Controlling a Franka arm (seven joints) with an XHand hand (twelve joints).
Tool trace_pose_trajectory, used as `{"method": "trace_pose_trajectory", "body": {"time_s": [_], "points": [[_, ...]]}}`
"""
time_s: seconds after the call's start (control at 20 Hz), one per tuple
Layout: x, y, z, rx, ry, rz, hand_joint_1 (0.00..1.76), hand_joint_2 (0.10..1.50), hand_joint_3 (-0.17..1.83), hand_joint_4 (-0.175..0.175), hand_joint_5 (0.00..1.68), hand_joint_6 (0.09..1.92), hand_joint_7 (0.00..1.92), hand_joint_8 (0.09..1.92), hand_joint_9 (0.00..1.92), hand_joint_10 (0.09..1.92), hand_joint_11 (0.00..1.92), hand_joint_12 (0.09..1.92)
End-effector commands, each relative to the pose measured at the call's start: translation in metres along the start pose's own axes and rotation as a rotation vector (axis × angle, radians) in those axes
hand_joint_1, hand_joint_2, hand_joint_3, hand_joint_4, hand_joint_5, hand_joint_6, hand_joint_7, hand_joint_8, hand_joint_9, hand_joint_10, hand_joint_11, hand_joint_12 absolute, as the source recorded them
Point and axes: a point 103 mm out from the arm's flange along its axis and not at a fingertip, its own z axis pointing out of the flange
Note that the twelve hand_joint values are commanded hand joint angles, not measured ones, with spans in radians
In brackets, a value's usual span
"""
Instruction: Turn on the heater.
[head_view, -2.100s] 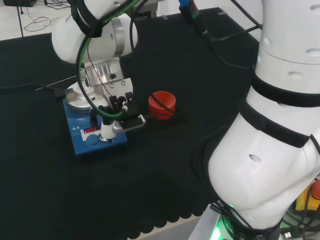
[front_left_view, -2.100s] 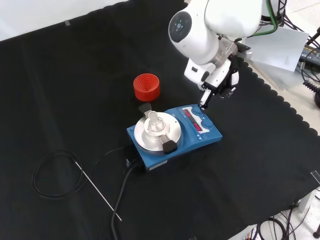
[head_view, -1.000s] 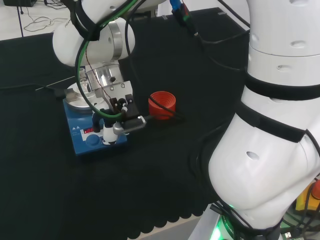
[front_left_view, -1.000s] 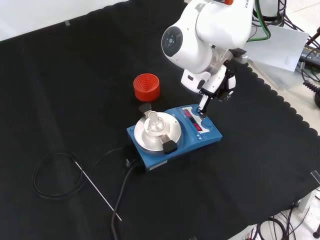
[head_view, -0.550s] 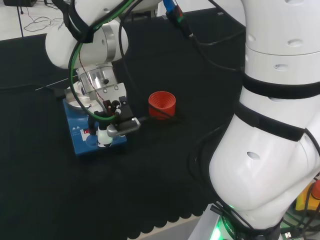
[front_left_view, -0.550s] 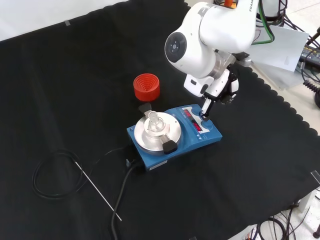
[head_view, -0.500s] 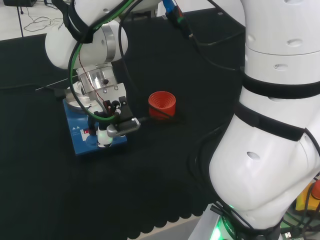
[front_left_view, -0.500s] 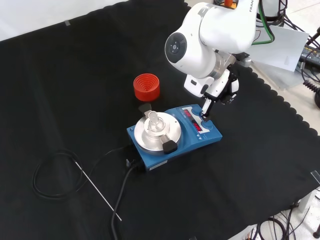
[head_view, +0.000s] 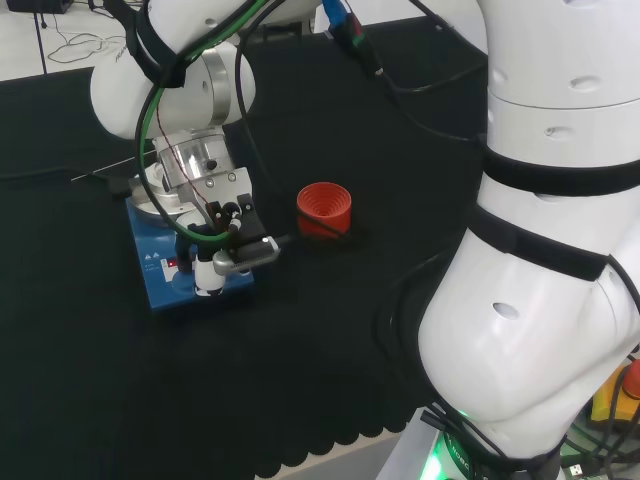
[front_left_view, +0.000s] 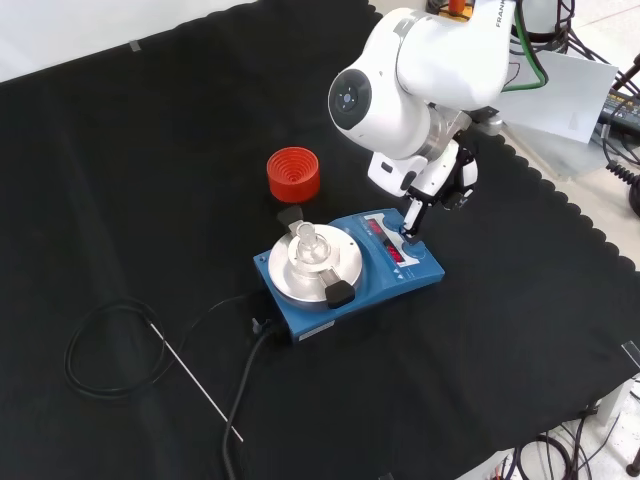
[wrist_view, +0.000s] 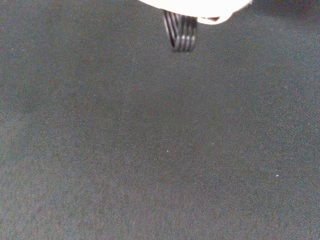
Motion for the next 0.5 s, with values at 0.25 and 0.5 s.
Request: {"method": "trace_pose_trajectory", "body": {"time_s": [0.25, 0.5], "points": [[0.0014, 0.0024, 0.003, 0.006, -0.004, 0.005, 1.42, 0.7, 1.02, -0.054, 0.3, 0.68, 1.57, 1.71, 1.66, 1.65, 1.24, 1.34], [0.0009, 0.0033, 0.0044, 0.009, 0.003, 0.002, 1.42, 0.7, 1.02, -0.054, 0.3, 0.68, 1.58, 1.71, 1.66, 1.64, 1.24, 1.34]]}}
